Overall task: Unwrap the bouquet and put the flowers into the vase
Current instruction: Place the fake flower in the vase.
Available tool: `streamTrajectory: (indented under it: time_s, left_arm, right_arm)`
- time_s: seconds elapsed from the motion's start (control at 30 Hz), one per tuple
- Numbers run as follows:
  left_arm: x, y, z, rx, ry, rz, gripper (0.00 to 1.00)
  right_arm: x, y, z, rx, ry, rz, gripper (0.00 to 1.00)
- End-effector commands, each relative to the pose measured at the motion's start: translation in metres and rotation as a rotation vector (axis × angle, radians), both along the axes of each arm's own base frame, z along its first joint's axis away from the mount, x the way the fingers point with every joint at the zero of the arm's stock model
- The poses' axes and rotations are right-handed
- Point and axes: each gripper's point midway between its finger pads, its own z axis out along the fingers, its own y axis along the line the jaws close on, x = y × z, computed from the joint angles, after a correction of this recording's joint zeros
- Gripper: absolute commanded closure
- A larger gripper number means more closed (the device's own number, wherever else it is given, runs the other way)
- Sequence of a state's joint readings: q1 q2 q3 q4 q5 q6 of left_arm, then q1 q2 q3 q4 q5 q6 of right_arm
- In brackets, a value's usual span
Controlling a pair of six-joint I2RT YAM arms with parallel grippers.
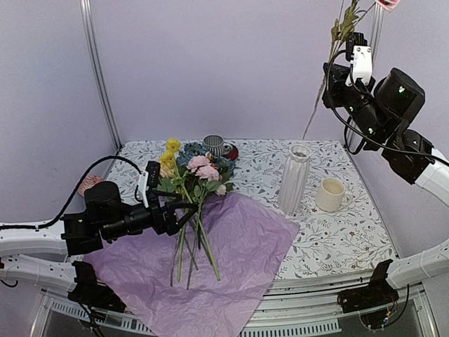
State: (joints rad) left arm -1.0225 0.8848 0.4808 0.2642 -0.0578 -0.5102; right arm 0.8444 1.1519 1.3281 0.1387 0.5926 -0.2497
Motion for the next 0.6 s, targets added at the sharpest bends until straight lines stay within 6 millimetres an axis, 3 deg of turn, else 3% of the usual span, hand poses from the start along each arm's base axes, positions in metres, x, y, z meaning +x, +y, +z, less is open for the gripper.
streamTrajectory:
  time_s: [0.0, 0.27, 0.37, 0.43, 0.57]
  left_arm:
    - [0.000, -0.002, -0.004, 0.007, 0.019, 0.006, 0.05]
    - [0.004, 0.000, -0.017, 0.050, 0.064, 0.033, 0.06]
    - [0.004, 0.001, -0.019, 0.058, 0.071, 0.038, 0.06]
    - [0.005, 0.002, -0.022, 0.065, 0.077, 0.045, 0.06]
    - [0.007, 0.004, -0.026, 0.080, 0.087, 0.058, 0.06]
  right_arm:
    - [0.017, -0.002, -0.021, -0.021, 0.047, -0.022, 0.97]
    - [0.053, 0.013, -0.090, -0.018, 0.221, 0.012, 0.97]
    - [0.063, 0.017, -0.123, 0.018, 0.319, 0.023, 0.97]
    - [0.071, 0.017, -0.160, 0.007, 0.400, 0.004, 0.97]
    - [0.087, 0.004, -0.204, 0.043, 0.512, -0.028, 0.94]
